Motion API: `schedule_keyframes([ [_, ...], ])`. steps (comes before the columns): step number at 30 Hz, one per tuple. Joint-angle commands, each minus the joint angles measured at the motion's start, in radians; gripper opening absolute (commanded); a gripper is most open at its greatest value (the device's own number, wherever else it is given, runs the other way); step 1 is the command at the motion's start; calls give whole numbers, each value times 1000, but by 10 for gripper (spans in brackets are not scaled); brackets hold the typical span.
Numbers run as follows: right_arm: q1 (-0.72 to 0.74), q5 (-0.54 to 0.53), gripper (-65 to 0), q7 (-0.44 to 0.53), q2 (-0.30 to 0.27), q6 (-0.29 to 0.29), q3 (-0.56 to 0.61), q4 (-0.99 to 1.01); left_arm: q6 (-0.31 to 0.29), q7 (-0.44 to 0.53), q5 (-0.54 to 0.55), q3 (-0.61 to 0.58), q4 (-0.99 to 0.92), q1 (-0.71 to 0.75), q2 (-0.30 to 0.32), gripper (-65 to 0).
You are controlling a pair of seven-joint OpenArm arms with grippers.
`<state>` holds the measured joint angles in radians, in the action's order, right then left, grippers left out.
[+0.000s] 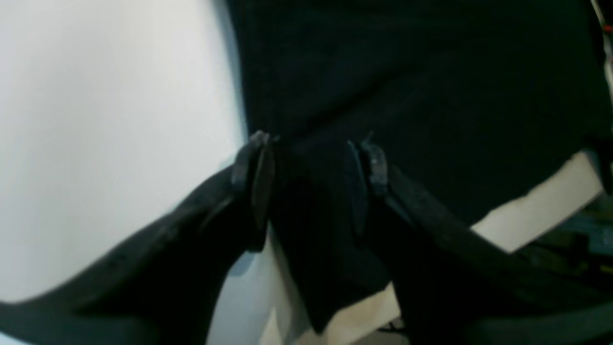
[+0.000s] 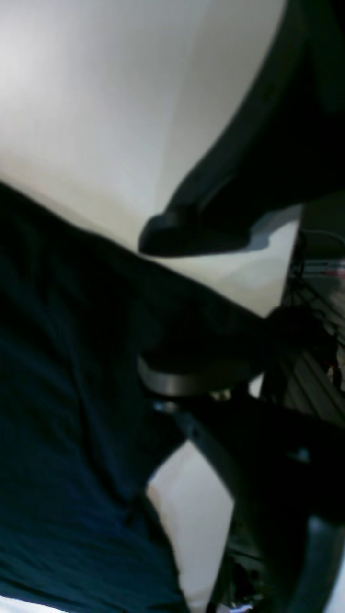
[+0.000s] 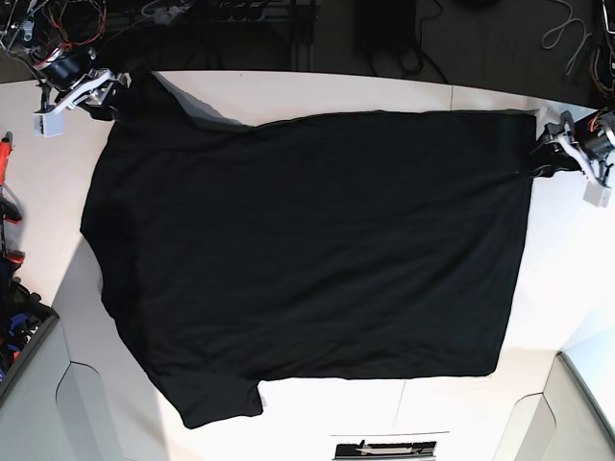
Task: Layout the t-shirt on the table in an organized manner, then fold the t-shirt properly
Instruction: 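Drag the shirt edge with both grippers to square it on the table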
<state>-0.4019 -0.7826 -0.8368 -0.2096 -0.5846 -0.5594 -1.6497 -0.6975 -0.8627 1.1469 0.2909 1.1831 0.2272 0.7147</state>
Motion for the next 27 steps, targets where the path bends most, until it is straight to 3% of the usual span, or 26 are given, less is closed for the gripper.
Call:
schedule_keyframes([
  [1, -6, 19, -330, -28, -3, 1, 8, -7, -1, -6, 32, 36, 8, -1, 28, -357],
  [4, -5, 19, -329, -27, -3, 1, 23, -7, -1, -29, 45, 82, 8, 29, 30, -357],
  [24, 14, 8, -334, -28, 25, -8, 84, -7, -1, -9, 11, 84, 8, 101, -34, -358],
  [25, 14, 8, -338, -27, 25, -8, 89, -7, -1, -8, 7, 84, 9, 103, -35, -364],
  [27, 14, 8, -411, -27, 25, -8, 97, -7, -1, -7, 8, 84, 9, 107, -36, -413],
])
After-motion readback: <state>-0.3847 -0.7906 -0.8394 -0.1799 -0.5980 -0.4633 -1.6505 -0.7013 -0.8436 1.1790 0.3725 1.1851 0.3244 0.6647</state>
